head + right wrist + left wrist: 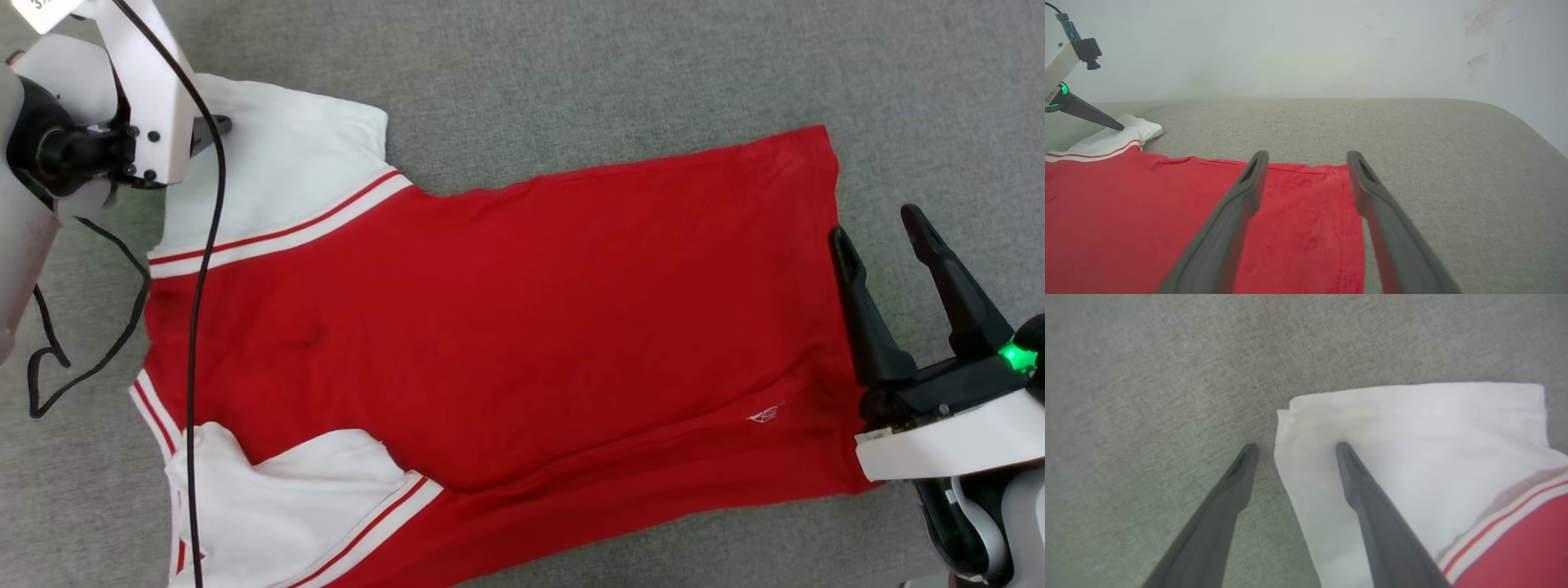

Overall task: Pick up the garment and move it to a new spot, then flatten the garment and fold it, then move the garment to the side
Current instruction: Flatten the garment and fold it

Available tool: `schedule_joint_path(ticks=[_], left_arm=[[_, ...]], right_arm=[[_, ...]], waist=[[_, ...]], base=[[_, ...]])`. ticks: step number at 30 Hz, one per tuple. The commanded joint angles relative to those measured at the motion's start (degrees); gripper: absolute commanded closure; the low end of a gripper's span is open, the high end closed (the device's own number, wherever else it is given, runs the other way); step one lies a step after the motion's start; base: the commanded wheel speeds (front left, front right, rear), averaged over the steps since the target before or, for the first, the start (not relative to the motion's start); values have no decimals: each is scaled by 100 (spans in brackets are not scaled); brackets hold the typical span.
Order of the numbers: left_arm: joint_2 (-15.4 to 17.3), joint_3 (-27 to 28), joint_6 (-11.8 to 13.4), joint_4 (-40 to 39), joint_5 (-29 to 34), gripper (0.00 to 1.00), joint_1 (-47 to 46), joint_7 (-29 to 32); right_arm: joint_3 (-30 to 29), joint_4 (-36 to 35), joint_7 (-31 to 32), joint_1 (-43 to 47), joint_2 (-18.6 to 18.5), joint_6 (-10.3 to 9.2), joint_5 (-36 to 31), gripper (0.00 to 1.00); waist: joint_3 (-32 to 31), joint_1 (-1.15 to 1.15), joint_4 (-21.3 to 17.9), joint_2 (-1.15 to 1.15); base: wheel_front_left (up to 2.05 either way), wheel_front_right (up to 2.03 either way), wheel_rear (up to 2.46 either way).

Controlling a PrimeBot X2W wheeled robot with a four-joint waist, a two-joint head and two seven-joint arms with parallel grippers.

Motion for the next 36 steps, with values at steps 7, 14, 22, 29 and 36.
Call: schedule_joint_path(ticks=[7, 14, 22, 29, 36], left_arm=[[-66, -394, -85, 131, 49, 100, 318, 292], [49, -440, -120, -82, 120, 100, 262, -209], [94, -560, -130, -723, 149, 100, 372, -1144], [175, -752, -128, -1367, 231, 100, 588, -1674], [177, -764, -44, -1936, 319, 100, 751, -2015]], right_arm=[[-61, 131, -115, -173, 1, -5, 93, 0], [-329, 112, 15, -397, -234, -5, 115, 0], [-231, 222, 1247, -1058, -1184, -5, 589, 0], [347, 860, 3428, -1748, -2292, -5, 1582, 0], [986, 1635, 5164, -2496, -2800, -6, 2216, 0]], waist=[[147, -1, -82, 0], [-122, -1, 56, 0], [-637, -1, 388, 0], [-850, -1, 739, 0], [-813, -1, 1044, 0]], base=[[0, 0, 0], [0, 0, 0], [0, 0, 0], [0, 0, 0], [0, 0, 0]])
